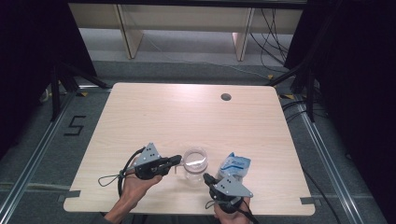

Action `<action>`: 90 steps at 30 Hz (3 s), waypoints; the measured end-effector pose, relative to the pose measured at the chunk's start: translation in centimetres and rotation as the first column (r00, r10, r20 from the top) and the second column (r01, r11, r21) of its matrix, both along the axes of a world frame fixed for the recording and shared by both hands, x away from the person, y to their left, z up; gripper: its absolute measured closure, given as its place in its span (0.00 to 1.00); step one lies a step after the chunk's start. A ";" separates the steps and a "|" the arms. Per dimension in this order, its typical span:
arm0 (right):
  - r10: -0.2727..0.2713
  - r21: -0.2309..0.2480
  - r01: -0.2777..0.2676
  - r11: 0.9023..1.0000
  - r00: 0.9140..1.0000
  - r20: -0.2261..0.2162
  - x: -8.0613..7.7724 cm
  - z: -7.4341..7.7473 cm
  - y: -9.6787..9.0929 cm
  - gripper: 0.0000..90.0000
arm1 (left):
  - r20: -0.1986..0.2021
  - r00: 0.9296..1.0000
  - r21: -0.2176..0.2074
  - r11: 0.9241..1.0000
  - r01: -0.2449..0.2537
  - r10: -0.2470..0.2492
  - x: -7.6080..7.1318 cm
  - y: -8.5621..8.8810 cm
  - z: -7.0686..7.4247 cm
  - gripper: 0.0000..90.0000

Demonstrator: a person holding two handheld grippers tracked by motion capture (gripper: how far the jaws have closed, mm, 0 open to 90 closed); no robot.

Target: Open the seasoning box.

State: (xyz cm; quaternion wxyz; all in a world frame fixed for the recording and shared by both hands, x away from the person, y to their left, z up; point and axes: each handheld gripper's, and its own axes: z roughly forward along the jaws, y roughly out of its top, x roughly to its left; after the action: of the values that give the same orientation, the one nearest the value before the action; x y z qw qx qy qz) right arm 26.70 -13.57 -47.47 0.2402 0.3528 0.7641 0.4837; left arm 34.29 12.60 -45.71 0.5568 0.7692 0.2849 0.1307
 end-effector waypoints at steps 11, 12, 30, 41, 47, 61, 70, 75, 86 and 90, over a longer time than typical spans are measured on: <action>0.004 -0.011 -0.004 1.000 1.000 0.011 0.5 0.0 0.5 1.00 | 0.001 1.000 -0.012 1.000 -0.003 0.003 0.0 0.1 -0.1 0.99; -0.001 -0.003 0.001 1.000 1.000 0.005 0.5 -0.1 0.6 1.00 | 0.005 1.000 -0.020 1.000 0.000 0.000 0.0 0.0 -0.2 0.99; -0.025 -0.027 0.026 0.999 1.000 0.016 1.1 -0.1 0.9 1.00 | 0.011 1.000 -0.022 1.000 0.000 0.000 0.0 0.1 -0.3 0.99; -0.039 -0.029 0.039 0.999 0.999 0.012 1.3 0.0 0.9 1.00 | 0.009 1.000 -0.016 1.000 0.001 -0.001 0.0 0.1 -0.2 0.99; -0.034 -0.030 0.034 0.999 0.999 0.024 1.4 0.0 0.9 0.99 | 0.005 1.000 -0.018 1.000 0.004 -0.004 0.0 0.1 -0.2 0.99; -0.031 -0.036 0.035 0.999 0.994 0.105 1.6 0.8 1.0 0.99 | -0.008 1.000 -0.039 0.999 -0.009 0.009 -0.1 0.6 -0.4 0.91; -0.020 0.000 0.020 1.000 0.996 0.092 1.5 1.6 1.6 0.99 | -0.013 1.000 -0.001 1.000 -0.015 0.015 -0.9 1.8 -0.9 0.80; -0.012 -0.011 0.014 1.000 0.991 0.134 1.6 2.1 1.9 0.99 | -0.024 1.000 0.036 0.999 0.002 -0.001 -1.4 2.5 -1.3 0.72; 0.022 0.006 -0.023 1.000 0.988 0.152 1.6 2.6 3.0 0.99 | -0.089 0.995 0.030 0.999 -0.036 0.039 -1.6 4.5 -2.8 0.56; 0.049 0.006 -0.051 0.999 0.986 0.161 1.6 2.8 3.6 0.98 | -0.086 0.995 0.058 0.997 -0.045 0.050 -1.8 4.7 -2.9 0.51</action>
State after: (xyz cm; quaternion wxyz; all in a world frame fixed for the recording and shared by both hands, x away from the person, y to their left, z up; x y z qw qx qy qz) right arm 28.35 -9.97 -44.67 0.2870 0.2946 0.7483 0.5205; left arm 32.49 17.31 -48.64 0.5189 0.7824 0.3234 0.1179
